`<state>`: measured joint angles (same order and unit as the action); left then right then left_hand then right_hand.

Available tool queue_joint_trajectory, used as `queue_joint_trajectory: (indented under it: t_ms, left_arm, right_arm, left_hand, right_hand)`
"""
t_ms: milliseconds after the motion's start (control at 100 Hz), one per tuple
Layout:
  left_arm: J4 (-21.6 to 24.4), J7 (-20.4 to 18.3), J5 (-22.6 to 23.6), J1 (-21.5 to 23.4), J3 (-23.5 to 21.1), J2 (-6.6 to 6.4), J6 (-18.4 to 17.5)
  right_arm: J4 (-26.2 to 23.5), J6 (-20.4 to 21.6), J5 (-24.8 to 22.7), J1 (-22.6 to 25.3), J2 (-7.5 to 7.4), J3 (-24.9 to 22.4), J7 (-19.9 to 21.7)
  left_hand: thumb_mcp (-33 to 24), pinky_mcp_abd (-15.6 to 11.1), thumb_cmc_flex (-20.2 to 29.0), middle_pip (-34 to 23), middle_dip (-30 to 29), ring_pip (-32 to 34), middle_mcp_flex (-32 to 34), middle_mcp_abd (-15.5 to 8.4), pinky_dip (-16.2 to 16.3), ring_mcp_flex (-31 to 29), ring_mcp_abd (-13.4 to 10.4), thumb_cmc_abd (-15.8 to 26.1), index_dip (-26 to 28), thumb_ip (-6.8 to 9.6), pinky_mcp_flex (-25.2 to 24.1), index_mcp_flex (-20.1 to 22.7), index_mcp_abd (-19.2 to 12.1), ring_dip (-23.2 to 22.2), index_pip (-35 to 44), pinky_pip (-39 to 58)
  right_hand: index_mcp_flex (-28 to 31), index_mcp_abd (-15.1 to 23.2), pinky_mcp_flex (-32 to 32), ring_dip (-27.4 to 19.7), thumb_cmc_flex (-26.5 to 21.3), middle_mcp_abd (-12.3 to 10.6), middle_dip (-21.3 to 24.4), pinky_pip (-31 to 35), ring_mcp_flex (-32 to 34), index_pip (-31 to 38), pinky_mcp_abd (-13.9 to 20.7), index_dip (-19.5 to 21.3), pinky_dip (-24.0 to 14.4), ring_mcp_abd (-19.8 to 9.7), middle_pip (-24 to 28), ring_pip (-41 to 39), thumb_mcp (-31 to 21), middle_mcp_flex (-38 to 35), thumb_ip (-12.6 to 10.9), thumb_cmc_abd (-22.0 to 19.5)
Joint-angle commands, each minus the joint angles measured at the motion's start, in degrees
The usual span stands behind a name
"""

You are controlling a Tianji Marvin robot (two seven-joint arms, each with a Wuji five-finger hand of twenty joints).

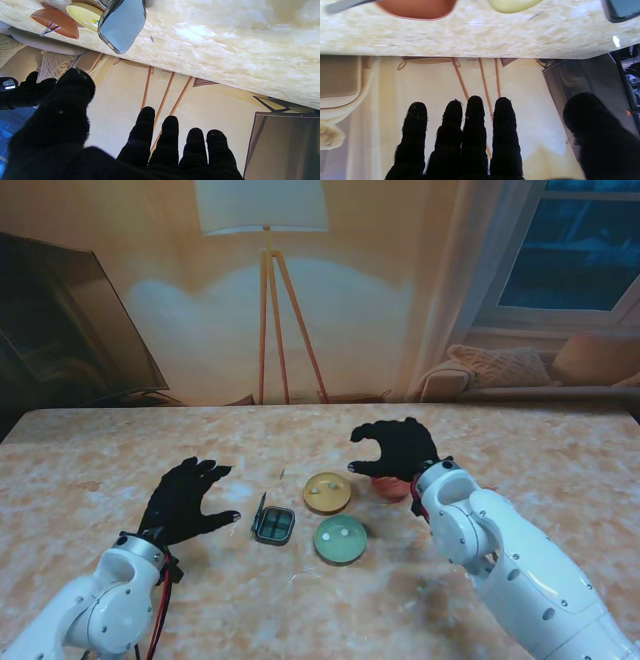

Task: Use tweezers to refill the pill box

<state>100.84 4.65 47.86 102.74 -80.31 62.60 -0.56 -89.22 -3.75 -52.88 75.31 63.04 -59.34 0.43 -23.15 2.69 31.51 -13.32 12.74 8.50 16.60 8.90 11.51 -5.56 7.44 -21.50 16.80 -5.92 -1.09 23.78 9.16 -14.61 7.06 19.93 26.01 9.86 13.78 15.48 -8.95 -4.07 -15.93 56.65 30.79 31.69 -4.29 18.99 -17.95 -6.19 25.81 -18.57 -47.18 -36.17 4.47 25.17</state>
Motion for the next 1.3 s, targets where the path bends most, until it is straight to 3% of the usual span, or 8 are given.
queue_joint_trajectory:
  t_ms: [0, 210, 430, 710, 1290]
  left_arm:
    - [0.1, -0.9, 0.2, -0.8, 0.5, 0.00, 0.2]
    - [-1.0, -1.0, -0.1, -2.5, 2.2, 0.01, 1.1]
    - [-2.1, -0.3, -0.1, -3.5, 3.4, 0.10, 2.2]
    - [-3.2, 0.4, -0.6, -4.1, 4.3, 0.27, 3.2]
    - [-6.0, 1.8, -1.5, -5.7, 5.8, 0.54, 4.3]
  right_arm:
    - [1.5, 0.4, 0.6, 0.7, -1.30, -1.2, 0.8]
    - [4.5, 4.2, -2.5, 0.8, -2.34, -4.5, 2.4]
    - [8.8, 5.3, -3.3, -1.7, -2.87, -3.9, 3.6]
    - [15.5, 4.7, -2.8, -6.6, -3.01, 0.6, 3.7]
    - [28.2, 4.1, 1.9, -15.9, -1.93, 12.3, -0.3]
  left_hand:
    - [0.5, -2.3, -1.5, 0.7, -0.7, -1.7, -2.0, -0.8, -1.4, 1.6, -1.5, 0.5, -0.7, 0.74, -0.4, -0.4, -0.4, 1.3, -1.5, -1.5]
    - [1.1, -2.4, -1.3, 0.5, -0.7, -1.5, -1.5, -0.9, -1.3, 1.4, -1.5, 1.2, -0.7, 0.81, -0.1, -0.1, -0.6, 1.1, -1.2, -1.7]
    - [1.9, -2.2, -0.8, 0.3, -0.6, -1.3, -1.3, -0.8, -1.1, 1.3, -1.5, 1.4, -0.5, 0.93, -0.1, 0.4, -0.8, 1.0, -0.7, -1.4]
    - [3.0, -2.2, -0.5, 0.0, -0.4, -1.0, -0.8, -0.9, -0.7, 0.9, -1.5, 2.3, -0.1, 1.01, 0.0, 1.0, -1.1, 0.9, -0.1, -0.9]
    - [6.7, -1.6, 1.3, -0.7, 0.0, -0.4, 0.3, -1.3, 0.4, -0.1, -1.6, 4.6, 0.4, 1.37, -0.1, 2.0, -1.4, 0.6, 0.7, 1.1]
  right_hand:
    - [-1.2, -0.4, -1.0, -1.6, 2.3, -0.9, 0.7, -0.8, -1.1, -0.3, -0.2, 0.3, 1.3, -1.4, -1.0, 1.0, -1.3, 2.1, 0.3, 2.0]
    - [-0.9, 0.3, -0.1, -1.7, 3.3, -1.3, 0.8, -0.7, 0.0, 0.4, -0.8, 0.6, 1.5, -1.6, -1.0, 1.0, -2.5, 1.4, 0.5, 2.8]
    - [0.3, 1.1, 0.7, -1.6, 3.1, -2.0, 0.7, -0.2, 1.3, 1.6, -0.9, 1.0, 1.5, -2.0, -0.7, 0.7, -3.7, 0.1, 0.6, 3.6]
    - [1.5, 3.0, 2.1, -1.3, 2.5, -3.1, 0.5, 0.8, 3.4, 3.7, -0.7, 1.6, 1.3, -2.6, -0.2, 0.0, -6.2, -2.1, 0.9, 4.6]
    - [3.2, 5.1, 4.8, -0.7, 1.9, -4.5, 0.1, 2.3, 6.9, 6.6, 0.3, 2.0, 0.9, -3.5, 0.6, -1.2, -9.1, -5.5, 1.3, 5.6]
